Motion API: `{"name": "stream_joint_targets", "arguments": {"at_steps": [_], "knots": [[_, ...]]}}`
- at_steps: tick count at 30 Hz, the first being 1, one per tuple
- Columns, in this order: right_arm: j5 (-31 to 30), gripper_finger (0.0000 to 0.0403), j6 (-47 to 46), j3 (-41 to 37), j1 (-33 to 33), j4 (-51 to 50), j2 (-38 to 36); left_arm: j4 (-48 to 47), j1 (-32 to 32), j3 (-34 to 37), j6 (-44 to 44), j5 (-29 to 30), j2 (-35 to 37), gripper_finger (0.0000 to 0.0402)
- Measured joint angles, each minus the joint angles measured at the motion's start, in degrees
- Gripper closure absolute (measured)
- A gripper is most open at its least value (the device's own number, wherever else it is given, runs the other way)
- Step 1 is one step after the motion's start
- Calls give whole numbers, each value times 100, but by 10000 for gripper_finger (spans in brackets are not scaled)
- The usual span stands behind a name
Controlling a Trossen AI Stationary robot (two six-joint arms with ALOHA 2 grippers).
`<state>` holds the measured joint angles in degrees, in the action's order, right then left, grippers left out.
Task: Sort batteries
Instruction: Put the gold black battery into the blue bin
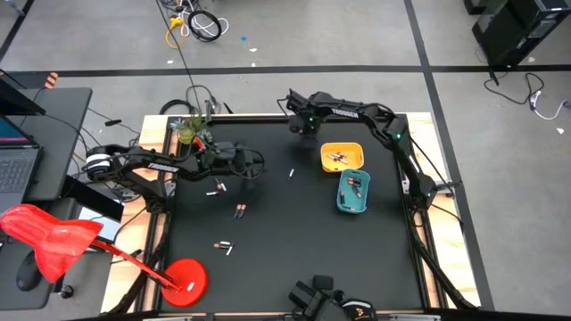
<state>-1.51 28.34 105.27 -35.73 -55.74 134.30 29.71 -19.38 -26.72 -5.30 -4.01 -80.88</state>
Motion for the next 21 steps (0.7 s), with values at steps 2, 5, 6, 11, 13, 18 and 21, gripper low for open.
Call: {"name": "stream_joint_targets", "arguments": {"at_steps": [2,5,6,11,13,18,21], "knots": [[-13,274,13,0,13,-48,0,-18,0,0,-13,0,0,241],[-2,274,18,-6,9,2,0,34,0,0,-26,0,0,241],[-4,273,18,-10,9,20,0,40,0,0,-26,0,0,241],[-38,299,-6,-21,20,45,11,47,0,0,-58,0,0,241],[-92,333,-9,-104,43,131,0,46,0,0,-73,0,0,241],[-258,361,-56,-188,87,190,-20,68,0,0,-76,2,0,241],[-340,361,-61,-185,128,184,-32,58,0,0,-49,1,0,241]]}}
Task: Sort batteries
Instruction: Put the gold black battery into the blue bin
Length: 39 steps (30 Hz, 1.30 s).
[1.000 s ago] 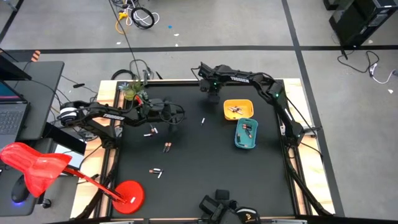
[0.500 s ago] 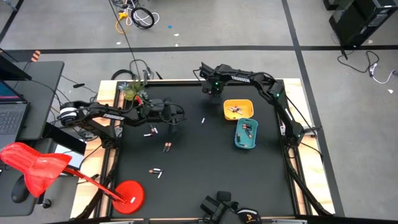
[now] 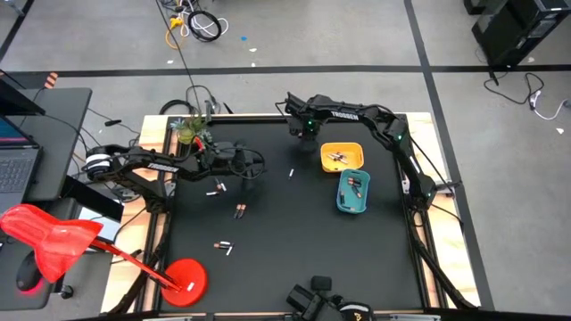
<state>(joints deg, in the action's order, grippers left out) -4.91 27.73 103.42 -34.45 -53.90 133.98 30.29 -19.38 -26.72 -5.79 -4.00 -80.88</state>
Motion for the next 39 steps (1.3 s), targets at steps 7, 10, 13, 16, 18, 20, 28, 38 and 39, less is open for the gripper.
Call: {"name": "stream_joint_targets", "arguments": {"at_steps": [7,10,13,16,18,20,28,38,39], "knots": [[120,361,-105,35,114,-241,-353,-20,0,0,149,4,0,241],[294,361,-206,41,206,-384,-577,-17,0,0,154,78,0,241],[298,361,-272,52,296,-591,-730,4,0,0,159,91,0,241],[221,361,-379,47,470,-806,-866,-4,0,0,184,93,0,241],[231,361,-491,53,620,-1014,-1095,-24,0,0,194,93,0,241],[228,361,-684,63,771,-1373,-1341,-88,0,0,197,93,0,241],[76,361,-1765,-658,1566,-2040,-2704,-247,0,0,214,95,0,241],[710,351,-4372,-3769,2081,-2152,-4651,-171,192,0,577,-121,0,241],[679,341,-4568,-4096,2141,-2040,-4811,-132,251,0,624,-121,0,241]]}}
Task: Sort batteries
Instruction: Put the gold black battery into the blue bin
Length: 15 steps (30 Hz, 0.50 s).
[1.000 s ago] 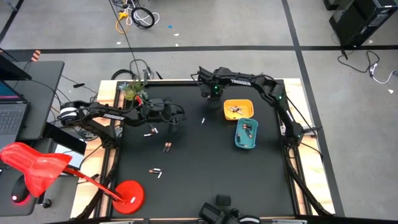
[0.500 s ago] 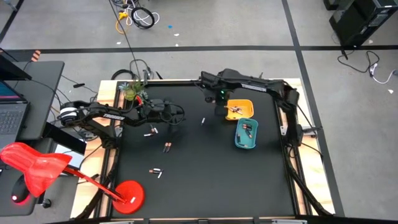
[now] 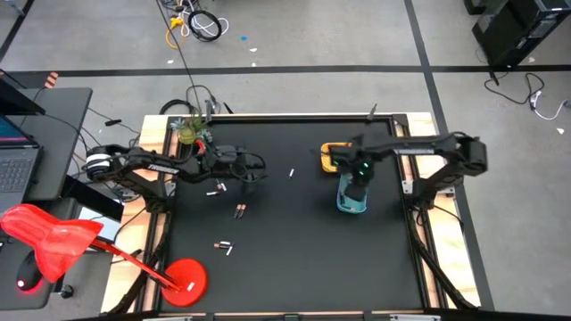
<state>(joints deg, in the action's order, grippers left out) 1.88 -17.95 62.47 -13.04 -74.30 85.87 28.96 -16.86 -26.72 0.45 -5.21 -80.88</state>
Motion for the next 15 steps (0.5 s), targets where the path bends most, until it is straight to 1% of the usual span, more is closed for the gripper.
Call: {"name": "stream_joint_targets", "arguments": {"at_steps": [2,4,7,10,13,15], "knots": [[-205,319,-342,-606,117,564,-229,83,126,0,47,0,0,241],[-208,295,-521,-1089,205,1284,-345,145,249,0,137,0,0,241],[-141,265,-694,-1410,327,1865,-418,179,390,0,246,0,0,241],[-225,244,-876,-1441,463,1793,-379,45,509,-2,324,3,0,241],[-236,234,-1189,-1139,615,1276,-398,-168,638,-2,338,115,0,241],[-441,233,-1432,-882,835,1060,-483,-376,748,-2,449,171,9,241]]}}
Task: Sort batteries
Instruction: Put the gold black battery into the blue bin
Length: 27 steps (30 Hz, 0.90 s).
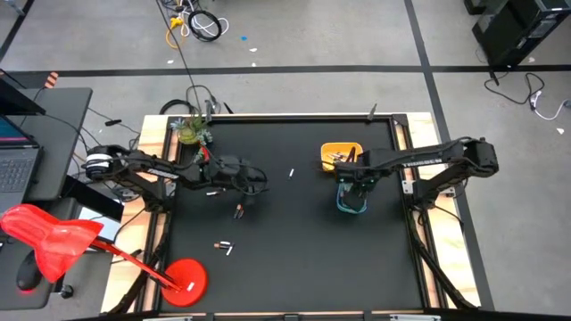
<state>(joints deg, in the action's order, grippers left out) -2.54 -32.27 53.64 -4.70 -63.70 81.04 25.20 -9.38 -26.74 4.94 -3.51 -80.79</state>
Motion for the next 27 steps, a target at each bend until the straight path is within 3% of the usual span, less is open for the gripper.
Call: {"name": "stream_joint_targets", "arguments": {"at_steps": [3,6,10,15,18,21,27], "knots": [[-712,237,-31,319,462,275,-163,-632,245,-66,228,11,135,241],[-1644,242,367,350,893,1311,-280,-1703,562,-328,466,173,307,241],[-2639,246,1529,-141,1323,4227,-272,-3210,954,-872,612,777,369,241],[-2501,246,3179,-1151,1593,8710,283,-4930,1148,-1571,1056,1011,358,241],[-2504,252,3685,-1546,1588,10556,804,-5781,1280,-1947,1559,1012,366,241],[-2501,259,3953,-1636,1512,11211,1289,-6309,1530,-2140,2166,1064,372,241],[-2481,273,4330,-1536,1349,11295,1628,-6325,1996,-1950,3203,1438,363,241]]}}
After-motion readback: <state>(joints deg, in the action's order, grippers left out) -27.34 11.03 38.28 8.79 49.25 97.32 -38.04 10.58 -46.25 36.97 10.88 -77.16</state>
